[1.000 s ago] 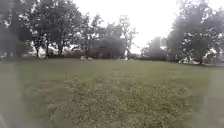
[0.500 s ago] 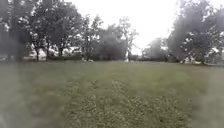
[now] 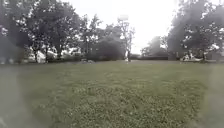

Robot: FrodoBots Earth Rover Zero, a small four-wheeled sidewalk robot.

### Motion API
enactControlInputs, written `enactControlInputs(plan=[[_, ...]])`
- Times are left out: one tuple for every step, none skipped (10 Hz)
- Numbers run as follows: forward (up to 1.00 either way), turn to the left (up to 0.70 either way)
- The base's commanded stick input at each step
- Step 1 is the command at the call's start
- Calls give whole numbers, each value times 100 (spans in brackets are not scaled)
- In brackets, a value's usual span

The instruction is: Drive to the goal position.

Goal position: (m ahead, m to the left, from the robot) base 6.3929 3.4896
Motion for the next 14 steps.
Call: enactControlInputs(plan=[[70, 0], [70, 0], [70, 0], [70, 0], [70, 0], [70, 0], [70, 0], [70, 0], [70, 0], [70, 0], [70, 0], [70, 0], [70, 0], [70, 0]])
